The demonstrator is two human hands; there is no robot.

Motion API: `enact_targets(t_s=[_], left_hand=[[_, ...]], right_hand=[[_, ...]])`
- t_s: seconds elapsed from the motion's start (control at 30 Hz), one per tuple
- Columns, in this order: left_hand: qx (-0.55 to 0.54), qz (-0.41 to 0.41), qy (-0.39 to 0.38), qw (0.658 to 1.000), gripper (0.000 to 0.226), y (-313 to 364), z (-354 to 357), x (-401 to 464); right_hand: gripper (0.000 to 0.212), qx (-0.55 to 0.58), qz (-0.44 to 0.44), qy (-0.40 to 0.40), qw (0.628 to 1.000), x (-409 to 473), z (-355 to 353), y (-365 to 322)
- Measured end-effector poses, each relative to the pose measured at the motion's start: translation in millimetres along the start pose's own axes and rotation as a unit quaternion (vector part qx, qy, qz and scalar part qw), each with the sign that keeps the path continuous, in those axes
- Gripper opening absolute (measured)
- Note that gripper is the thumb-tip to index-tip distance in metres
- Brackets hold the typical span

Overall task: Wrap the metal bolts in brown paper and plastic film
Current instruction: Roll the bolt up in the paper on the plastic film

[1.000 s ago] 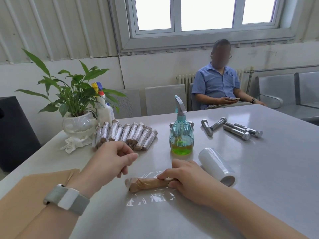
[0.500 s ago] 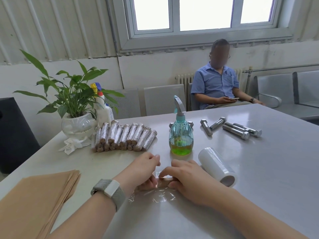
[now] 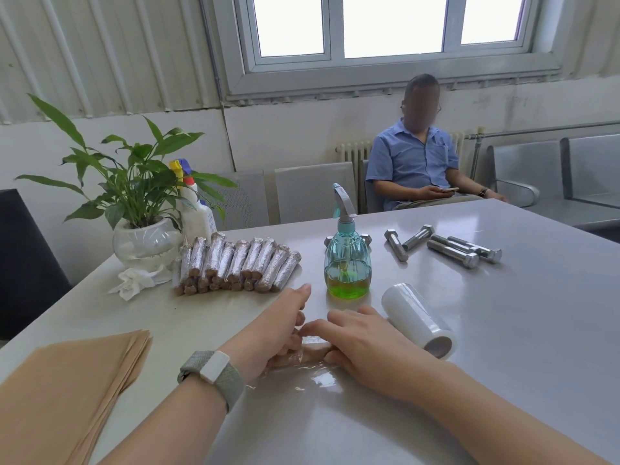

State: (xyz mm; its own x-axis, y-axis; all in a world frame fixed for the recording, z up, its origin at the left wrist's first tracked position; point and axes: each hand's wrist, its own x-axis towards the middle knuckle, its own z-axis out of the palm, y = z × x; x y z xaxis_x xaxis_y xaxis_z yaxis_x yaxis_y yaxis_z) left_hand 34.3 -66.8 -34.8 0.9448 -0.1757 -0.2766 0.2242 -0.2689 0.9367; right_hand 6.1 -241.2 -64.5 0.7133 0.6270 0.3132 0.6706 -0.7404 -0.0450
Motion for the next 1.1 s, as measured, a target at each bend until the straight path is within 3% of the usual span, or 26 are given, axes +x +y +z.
enact_targets(t_s=[0.2,0.37,0.57,0.63,0.7,0.77,0.9,1.1], left_hand=[[-0.027,-0.019,0.024,0.999,0.032,1.2,2.1,5.6],[-0.045,-0.007,0.022,0.999,0.027,1.7,3.5,3.0],[-0.130,0.130,0.035,0.982,0.012,-2.5,-24.3,-12.0],[-0.026,0.203,0.082,0.975,0.010,-10.4,-53.6,-20.2],[0.170,0.225,0.120,0.952,0.008,-22.1,-82.4,-29.7],[0.277,0.199,0.080,0.937,0.012,-34.7,-100.4,-38.7],[0.301,0.175,-0.008,0.937,0.045,-53.8,-97.5,-38.6],[0.389,0.250,0.057,0.885,0.026,-56.2,-77.6,-33.9]], right_hand=[[0.054,-0.051,-0.032,0.022,0.998,-2.9,-1.5,-2.8],[0.040,-0.056,-0.036,0.013,0.998,-2.5,-2.5,-3.0],[0.032,-0.013,-0.016,0.024,0.999,-2.0,-2.7,-3.0],[0.029,-0.002,-0.011,0.028,1.000,-2.1,-2.3,-2.9],[0.027,0.005,-0.008,0.025,1.000,-2.1,-2.4,-3.2],[0.026,0.011,-0.009,0.028,1.000,-1.9,-2.5,-3.6],[0.025,0.017,-0.011,0.032,0.999,-1.9,-1.7,-3.7],[0.024,0.030,0.002,0.022,0.999,-2.6,-3.3,-5.4]])
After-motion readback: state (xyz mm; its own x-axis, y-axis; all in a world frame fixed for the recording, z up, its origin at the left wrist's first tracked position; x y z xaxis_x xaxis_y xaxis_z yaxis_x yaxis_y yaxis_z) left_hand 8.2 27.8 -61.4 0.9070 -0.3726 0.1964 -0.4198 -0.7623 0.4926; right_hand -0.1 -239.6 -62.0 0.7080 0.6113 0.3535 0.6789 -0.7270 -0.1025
